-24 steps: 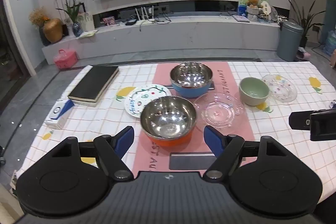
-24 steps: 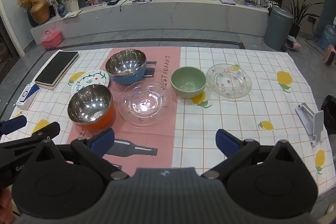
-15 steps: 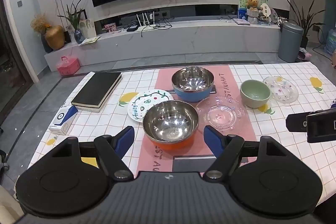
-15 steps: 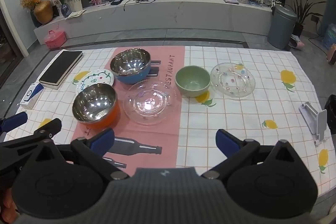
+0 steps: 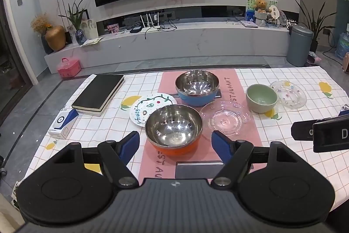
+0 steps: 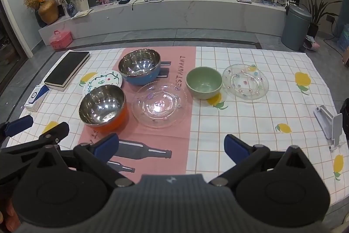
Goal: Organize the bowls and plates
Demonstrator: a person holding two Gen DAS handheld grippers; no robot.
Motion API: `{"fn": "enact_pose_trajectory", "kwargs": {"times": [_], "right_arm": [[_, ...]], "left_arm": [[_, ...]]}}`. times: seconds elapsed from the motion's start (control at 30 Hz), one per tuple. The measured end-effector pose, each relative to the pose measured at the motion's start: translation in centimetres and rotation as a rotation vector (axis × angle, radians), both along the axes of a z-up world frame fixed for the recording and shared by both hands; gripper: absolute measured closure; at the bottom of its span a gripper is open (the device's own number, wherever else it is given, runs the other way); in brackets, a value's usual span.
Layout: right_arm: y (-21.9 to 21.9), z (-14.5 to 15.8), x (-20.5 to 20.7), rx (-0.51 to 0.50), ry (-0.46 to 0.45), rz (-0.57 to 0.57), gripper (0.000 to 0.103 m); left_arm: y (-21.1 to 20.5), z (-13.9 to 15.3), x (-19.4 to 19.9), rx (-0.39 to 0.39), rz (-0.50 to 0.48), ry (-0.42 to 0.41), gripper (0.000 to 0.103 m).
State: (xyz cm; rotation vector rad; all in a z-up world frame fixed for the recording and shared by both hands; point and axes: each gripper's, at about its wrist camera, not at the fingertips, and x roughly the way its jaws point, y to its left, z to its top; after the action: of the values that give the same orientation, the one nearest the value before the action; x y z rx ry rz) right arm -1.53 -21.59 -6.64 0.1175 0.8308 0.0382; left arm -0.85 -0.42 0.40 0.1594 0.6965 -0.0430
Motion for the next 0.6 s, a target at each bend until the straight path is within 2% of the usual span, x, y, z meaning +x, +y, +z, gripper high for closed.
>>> {"fn": "enact_pose_trajectory", "kwargs": {"times": [0.6], "right_arm": [[-0.49,0.71,-0.6,0.0,-0.017,-0.014,0.003]], "left_arm": [[-0.37,0.62,-0.29,-0.009,-0.006,-0.012,0.015]]}}
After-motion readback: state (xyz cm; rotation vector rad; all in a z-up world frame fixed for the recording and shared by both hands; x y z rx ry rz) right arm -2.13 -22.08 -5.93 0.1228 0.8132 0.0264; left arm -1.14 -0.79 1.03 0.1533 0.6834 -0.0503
